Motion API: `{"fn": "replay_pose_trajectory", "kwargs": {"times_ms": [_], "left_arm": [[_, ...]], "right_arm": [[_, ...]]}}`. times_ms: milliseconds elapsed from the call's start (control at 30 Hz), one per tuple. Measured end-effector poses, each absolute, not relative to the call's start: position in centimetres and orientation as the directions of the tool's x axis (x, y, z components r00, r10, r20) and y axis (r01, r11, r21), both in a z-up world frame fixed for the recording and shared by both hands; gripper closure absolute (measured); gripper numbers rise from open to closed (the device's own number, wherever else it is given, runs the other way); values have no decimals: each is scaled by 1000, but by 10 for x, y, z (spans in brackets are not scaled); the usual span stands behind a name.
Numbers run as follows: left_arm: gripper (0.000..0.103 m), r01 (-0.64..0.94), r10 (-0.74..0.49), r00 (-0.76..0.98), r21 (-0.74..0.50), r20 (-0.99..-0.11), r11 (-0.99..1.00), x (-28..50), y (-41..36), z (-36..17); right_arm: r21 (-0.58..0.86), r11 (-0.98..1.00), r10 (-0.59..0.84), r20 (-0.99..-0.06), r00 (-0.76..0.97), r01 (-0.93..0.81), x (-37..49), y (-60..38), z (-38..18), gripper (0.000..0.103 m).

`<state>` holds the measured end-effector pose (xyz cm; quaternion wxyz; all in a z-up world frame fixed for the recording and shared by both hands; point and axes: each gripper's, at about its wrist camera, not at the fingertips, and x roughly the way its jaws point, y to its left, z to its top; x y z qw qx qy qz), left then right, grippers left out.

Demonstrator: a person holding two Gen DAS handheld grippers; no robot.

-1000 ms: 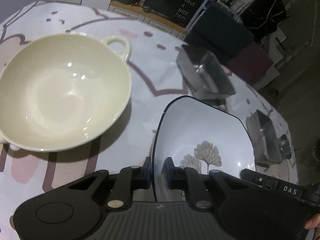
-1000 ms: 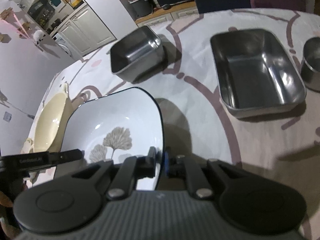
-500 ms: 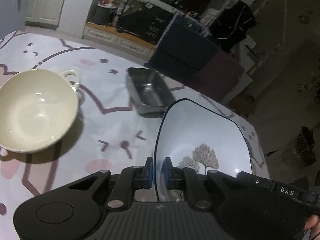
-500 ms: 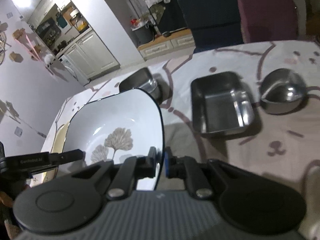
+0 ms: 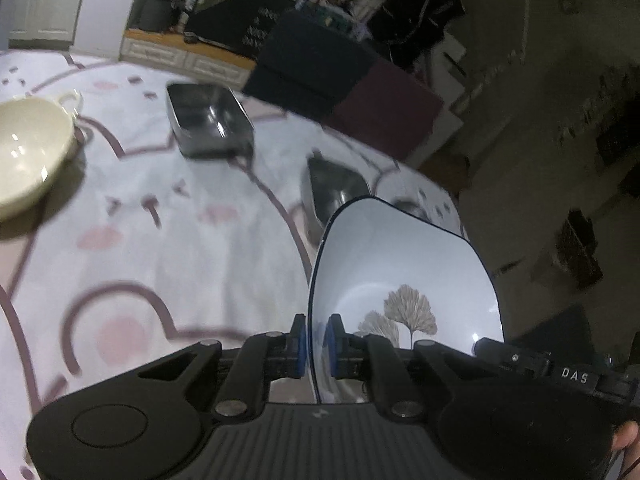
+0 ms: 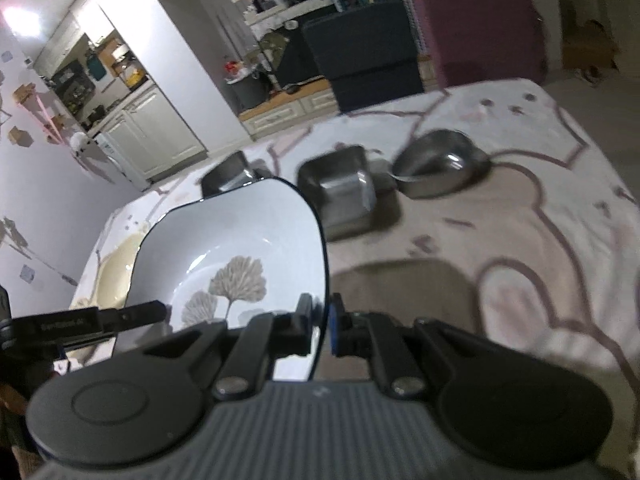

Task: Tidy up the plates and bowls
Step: 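Lift the white plate with both grippers and carry it across the table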

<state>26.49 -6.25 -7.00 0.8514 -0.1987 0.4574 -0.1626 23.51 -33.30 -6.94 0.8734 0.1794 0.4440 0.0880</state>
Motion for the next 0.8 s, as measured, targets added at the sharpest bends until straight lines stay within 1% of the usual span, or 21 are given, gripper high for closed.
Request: {"fn": "replay_pose_trajectory", "kwargs": {"times_ms": [200,567,800], "left_arm": [[92,87,-459,471,-478,-753,874,249,-83,-94],[92,-74,-443,420,-516,-792,853,250,-55,-149],[92,-84,-423,422,-499,-802,862,261,-47,-164]], "right_arm": [[376,924,280,-788,548,68,211,-355,-90,93],[400,908,304,-833,462,125,208,-341,-139,94],[383,915,298,-851,432,123,222,-325,-163,95]]}}
